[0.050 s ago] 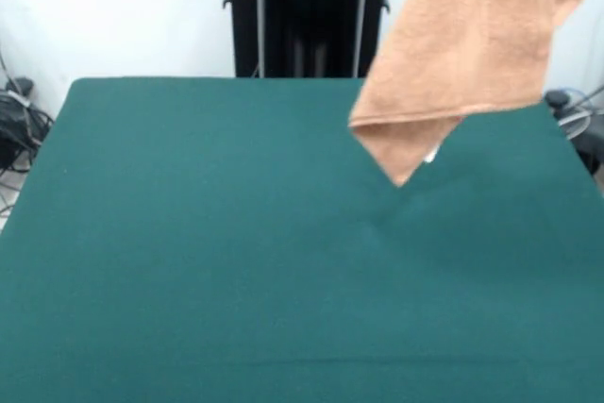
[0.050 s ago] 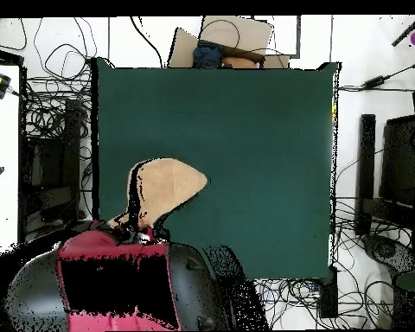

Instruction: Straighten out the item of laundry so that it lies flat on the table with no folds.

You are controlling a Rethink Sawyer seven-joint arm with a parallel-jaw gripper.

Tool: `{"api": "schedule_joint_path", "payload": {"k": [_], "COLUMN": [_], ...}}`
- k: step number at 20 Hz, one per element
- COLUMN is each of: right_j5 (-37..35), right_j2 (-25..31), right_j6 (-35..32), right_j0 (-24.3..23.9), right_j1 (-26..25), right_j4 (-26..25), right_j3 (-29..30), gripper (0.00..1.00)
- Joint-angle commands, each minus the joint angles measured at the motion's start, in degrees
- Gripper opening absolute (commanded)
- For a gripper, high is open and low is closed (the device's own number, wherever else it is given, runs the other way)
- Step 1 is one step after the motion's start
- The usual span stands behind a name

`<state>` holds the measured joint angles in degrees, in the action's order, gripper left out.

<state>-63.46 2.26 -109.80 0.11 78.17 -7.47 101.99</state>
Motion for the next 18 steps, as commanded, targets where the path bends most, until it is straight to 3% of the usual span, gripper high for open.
{"api": "schedule_joint_path", "payload": {"k": [1,8,18], "right_j5": [9.82,20.65,21.47], "right_j2": [-1.87,-2.07,-2.52], "right_j6": [-7.19,-5.2,-8.94], "right_j0": [-2.07,-3.72,-2.07], "right_j1": [-3.37,-4.31,-5.92], "right_j4": [-1.13,-3.87,-4.87], "right_j3": [6.49,10.32,9.57], "gripper": [0.0,0.0,0.0]}}
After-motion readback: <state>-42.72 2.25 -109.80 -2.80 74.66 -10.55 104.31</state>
